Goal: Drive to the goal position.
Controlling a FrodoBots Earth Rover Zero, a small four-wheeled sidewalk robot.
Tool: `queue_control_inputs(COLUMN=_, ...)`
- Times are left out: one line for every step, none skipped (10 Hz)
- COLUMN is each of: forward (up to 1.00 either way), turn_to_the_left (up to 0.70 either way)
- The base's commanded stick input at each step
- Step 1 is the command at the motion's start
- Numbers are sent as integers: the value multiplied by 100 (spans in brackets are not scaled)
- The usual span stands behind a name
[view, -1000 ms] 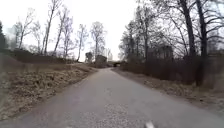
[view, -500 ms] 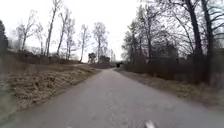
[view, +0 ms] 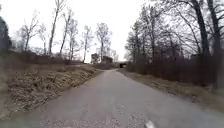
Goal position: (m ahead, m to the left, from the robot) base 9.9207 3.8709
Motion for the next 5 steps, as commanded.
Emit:
queue_control_inputs(forward=70, turn_to_the_left=0)
queue_control_inputs(forward=70, turn_to_the_left=0)
queue_control_inputs(forward=70, turn_to_the_left=0)
queue_control_inputs(forward=70, turn_to_the_left=0)
queue_control_inputs(forward=70, turn_to_the_left=0)
